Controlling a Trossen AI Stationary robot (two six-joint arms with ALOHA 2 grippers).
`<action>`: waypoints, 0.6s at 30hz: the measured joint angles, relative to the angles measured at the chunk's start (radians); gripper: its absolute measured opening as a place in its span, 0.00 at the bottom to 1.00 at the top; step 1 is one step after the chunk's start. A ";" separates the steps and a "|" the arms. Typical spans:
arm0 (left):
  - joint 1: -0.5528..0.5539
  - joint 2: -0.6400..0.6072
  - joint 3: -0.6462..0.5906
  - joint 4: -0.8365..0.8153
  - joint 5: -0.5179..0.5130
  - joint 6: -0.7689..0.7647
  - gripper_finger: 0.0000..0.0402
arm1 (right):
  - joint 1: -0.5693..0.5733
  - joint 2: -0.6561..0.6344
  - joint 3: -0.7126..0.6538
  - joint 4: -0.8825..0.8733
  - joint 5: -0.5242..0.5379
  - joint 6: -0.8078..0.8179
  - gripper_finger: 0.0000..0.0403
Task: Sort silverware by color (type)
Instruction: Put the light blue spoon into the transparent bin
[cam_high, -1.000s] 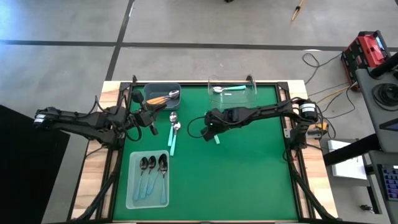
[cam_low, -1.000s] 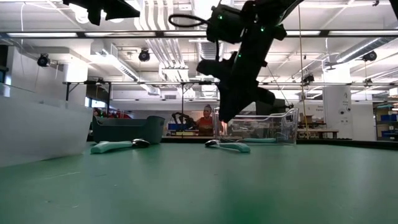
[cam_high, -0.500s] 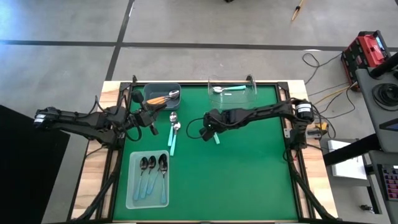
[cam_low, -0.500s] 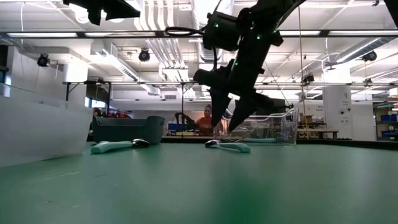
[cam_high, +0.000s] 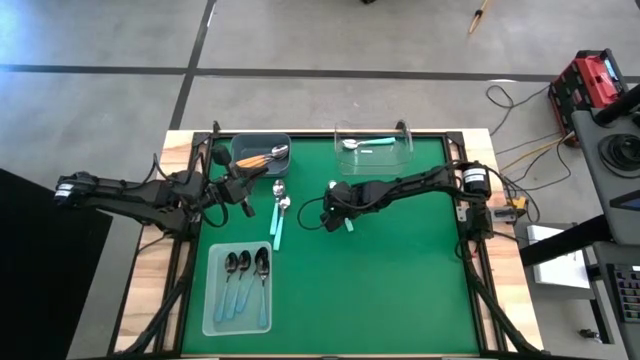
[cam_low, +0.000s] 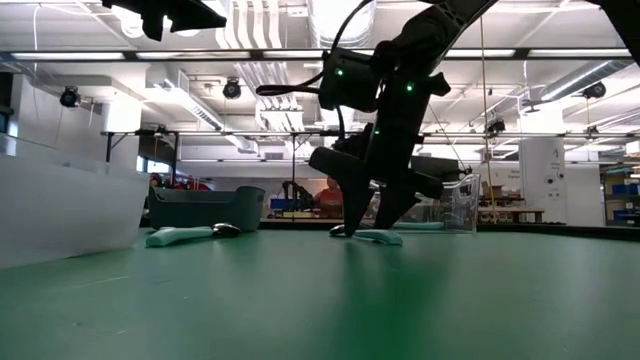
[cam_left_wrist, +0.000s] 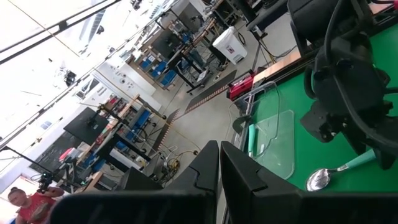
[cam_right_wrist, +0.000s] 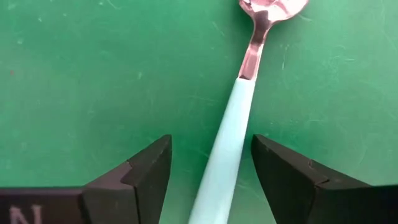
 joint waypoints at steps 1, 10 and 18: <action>0.000 0.000 0.000 0.000 0.000 0.000 0.00 | 0.000 0.003 0.001 0.000 0.003 0.000 0.53; 0.000 0.000 0.000 -0.010 0.176 -0.008 0.00 | 0.000 0.035 0.002 -0.013 0.015 -0.005 0.30; 0.048 0.000 0.000 -0.049 0.673 0.020 0.00 | 0.001 0.036 0.001 -0.005 0.005 -0.018 0.11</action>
